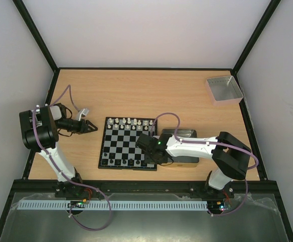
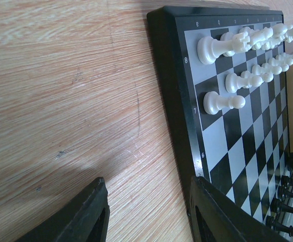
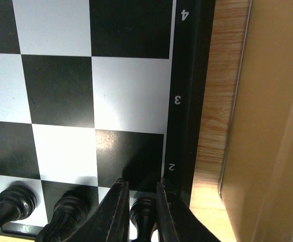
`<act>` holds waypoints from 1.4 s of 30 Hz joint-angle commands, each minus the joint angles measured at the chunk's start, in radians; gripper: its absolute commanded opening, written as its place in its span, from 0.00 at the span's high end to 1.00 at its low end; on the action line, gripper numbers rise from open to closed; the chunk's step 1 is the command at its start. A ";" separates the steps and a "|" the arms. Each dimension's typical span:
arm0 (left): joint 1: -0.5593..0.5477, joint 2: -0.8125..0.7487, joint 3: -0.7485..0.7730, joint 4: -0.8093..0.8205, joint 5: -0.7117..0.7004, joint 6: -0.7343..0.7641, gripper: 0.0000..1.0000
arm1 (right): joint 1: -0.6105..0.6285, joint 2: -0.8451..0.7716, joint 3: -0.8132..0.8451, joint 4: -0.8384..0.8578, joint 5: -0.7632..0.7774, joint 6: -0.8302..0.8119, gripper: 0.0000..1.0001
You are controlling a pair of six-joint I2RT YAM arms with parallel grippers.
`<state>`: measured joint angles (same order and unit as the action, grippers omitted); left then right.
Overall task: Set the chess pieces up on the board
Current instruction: Adjust the chess piece on the chessboard.
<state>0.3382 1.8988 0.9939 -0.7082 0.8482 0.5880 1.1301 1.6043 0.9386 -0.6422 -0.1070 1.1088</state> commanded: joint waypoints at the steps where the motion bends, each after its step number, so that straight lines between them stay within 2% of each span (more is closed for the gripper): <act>1: 0.009 0.075 -0.047 0.028 -0.265 0.013 0.53 | 0.016 -0.028 -0.020 -0.004 -0.002 0.018 0.85; 31: 0.010 0.073 -0.046 0.030 -0.266 0.012 0.53 | 0.011 0.028 0.062 -0.054 0.055 -0.012 0.84; 42: 0.011 0.075 -0.046 0.027 -0.264 0.013 0.53 | 0.002 0.009 0.038 -0.072 0.079 0.011 0.84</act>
<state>0.3389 1.8988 0.9939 -0.7082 0.8490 0.5880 1.1439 1.6188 0.9794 -0.6617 -0.0696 1.1069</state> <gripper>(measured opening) 0.465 0.159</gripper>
